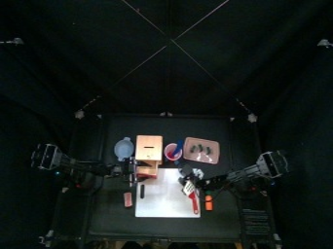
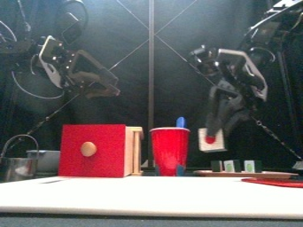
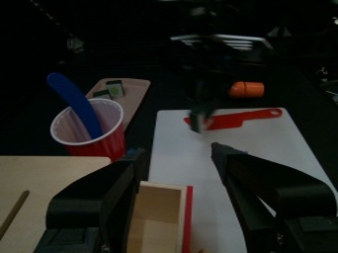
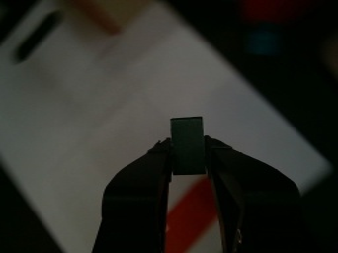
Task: Place sushi on board then cut the sushi with the knife then place the pieces on the plate
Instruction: Place the 4 sushi pieces on the plate
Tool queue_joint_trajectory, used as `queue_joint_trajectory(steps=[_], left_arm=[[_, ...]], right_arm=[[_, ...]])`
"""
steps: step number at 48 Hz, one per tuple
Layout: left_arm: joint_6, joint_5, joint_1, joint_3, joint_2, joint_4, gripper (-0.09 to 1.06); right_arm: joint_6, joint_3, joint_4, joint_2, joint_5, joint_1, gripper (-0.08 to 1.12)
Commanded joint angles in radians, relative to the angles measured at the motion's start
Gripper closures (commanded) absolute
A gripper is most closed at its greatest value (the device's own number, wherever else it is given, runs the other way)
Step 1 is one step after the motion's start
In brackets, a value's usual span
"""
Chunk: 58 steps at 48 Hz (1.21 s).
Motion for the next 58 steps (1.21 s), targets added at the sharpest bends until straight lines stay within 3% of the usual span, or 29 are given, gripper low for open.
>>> queue_joint_trajectory(steps=[1, 15, 40, 58], left_arm=[[0.003, -0.005, 0.000, -0.009, -0.008, 0.002, 0.06], [0.003, -0.005, 0.000, -0.009, -0.008, 0.003, 0.06], [0.002, -0.005, 0.000, 0.000, -0.008, 0.003, 0.06], [0.005, -0.006, 0.005, 0.000, -0.008, 0.005, 0.06]], right_arm=[[0.006, 0.031, 0.075, -0.071, 0.130, -0.029, 0.49], [0.066, 0.112, 0.086, -0.103, 0.247, -0.120, 0.49], [0.202, 0.201, -0.190, -0.104, 0.163, -0.376, 0.49], [0.304, 0.259, -0.268, -0.104, 0.051, -0.456, 0.48]])
